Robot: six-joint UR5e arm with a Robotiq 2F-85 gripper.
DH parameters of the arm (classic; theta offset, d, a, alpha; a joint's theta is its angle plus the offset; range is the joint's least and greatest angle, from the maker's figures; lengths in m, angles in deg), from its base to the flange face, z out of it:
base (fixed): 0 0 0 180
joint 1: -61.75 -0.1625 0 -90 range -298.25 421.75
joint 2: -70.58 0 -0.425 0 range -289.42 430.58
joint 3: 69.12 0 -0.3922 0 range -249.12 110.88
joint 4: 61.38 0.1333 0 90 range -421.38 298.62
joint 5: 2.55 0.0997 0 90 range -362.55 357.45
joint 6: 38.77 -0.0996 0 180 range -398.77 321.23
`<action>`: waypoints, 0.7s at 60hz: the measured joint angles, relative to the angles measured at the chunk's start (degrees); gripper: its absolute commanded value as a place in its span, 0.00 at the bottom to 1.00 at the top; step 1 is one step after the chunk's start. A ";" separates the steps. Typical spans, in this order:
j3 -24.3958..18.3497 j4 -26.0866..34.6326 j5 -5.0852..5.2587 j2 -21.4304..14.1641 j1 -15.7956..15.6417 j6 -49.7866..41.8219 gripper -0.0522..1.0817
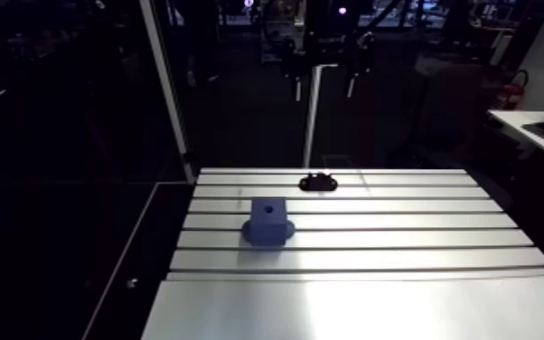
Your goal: Pick up the M10 bolt and insert it into the hex recess until seated.
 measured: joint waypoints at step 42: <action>6.86 -19.34 1.98 6.98 4.20 5.28 0.11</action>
